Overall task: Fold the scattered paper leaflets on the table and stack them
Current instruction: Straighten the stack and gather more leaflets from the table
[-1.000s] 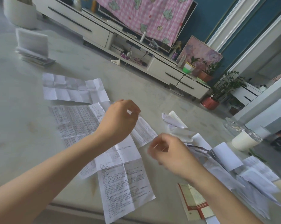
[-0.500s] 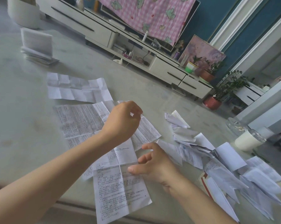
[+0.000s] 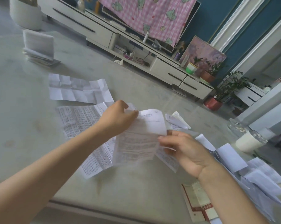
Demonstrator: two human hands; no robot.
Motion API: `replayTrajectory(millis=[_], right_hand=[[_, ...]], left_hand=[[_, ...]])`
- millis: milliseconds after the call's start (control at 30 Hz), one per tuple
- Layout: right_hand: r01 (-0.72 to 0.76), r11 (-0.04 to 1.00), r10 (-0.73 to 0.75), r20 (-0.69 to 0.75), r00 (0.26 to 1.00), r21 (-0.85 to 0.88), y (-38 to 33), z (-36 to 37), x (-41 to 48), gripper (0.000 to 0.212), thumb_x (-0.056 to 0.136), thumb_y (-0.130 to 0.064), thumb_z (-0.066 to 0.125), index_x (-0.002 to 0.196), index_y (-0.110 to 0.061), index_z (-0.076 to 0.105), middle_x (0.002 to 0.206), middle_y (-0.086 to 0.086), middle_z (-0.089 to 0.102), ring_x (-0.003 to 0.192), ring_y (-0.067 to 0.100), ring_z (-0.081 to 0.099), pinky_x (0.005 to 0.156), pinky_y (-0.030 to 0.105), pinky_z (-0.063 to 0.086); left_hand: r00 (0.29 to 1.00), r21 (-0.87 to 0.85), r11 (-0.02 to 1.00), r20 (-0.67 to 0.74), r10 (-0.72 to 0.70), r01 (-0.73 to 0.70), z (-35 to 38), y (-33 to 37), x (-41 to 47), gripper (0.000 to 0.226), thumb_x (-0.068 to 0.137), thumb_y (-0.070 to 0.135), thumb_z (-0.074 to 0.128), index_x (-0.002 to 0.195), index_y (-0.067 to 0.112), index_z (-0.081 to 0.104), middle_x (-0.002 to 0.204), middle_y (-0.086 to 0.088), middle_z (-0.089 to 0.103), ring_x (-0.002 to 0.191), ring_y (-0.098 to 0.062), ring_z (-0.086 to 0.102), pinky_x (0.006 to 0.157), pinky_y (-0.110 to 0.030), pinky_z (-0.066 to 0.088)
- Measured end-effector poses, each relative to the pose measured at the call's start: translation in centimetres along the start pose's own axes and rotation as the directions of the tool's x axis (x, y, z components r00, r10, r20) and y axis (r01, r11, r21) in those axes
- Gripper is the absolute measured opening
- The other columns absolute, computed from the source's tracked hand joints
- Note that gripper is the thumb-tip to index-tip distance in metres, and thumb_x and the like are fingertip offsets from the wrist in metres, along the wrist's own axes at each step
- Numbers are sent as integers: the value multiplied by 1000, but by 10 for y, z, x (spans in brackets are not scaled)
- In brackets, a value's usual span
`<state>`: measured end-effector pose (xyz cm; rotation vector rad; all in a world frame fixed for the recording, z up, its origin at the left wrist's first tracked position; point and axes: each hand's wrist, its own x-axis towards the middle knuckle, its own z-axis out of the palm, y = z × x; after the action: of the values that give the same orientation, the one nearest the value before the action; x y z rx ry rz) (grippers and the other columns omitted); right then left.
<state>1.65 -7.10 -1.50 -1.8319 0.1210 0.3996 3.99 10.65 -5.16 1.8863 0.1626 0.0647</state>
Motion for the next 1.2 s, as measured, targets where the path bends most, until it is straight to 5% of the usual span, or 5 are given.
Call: replayTrajectory(millis=[233,367,667,867,1200], right_hand=[[129,985,-118,-95,988,117,-10,-18,3,12,87,-5,55,94,-9,63,81,6,68,72,15,59,70,27,46],[205,978,-209,-178,962,-42,-7,-16,3,6,89,-8,56,85,-11,60,69,4,64,57,12,52,46,19,39],[219,975,-213,-128,969,41,-8,-16,6,35,86,5,47,68,-17,67,79,13,63,74,27,54,68,37,40],[321,944,-328,-126,936,-70,-8,-13,5,56,86,17,34,52,-17,63,71,8,65,66,18,61,59,24,50],[357,899,-383,-57,922,-254,-20,-14,-3,35,90,0,38,75,-11,67,76,-1,68,75,12,60,66,16,48]], left_hand=[[784,-449,846,618,61,288,-5,1,-5,40,86,44,52,107,14,66,105,-6,72,98,-20,68,87,-35,53],[882,-502,829,471,24,245,1,5,-6,12,88,18,60,93,9,66,86,-4,74,77,-16,71,71,-27,59],[918,-502,847,394,47,173,0,9,-8,32,92,-5,42,89,13,68,88,-7,70,75,-19,67,71,-30,57],[896,-677,632,439,-63,376,-5,13,-6,31,94,25,38,92,7,63,84,-11,63,67,-24,60,60,-29,48],[929,-448,883,369,42,138,-3,6,-7,15,80,2,67,75,15,63,78,-4,65,71,-17,64,72,-28,54]])
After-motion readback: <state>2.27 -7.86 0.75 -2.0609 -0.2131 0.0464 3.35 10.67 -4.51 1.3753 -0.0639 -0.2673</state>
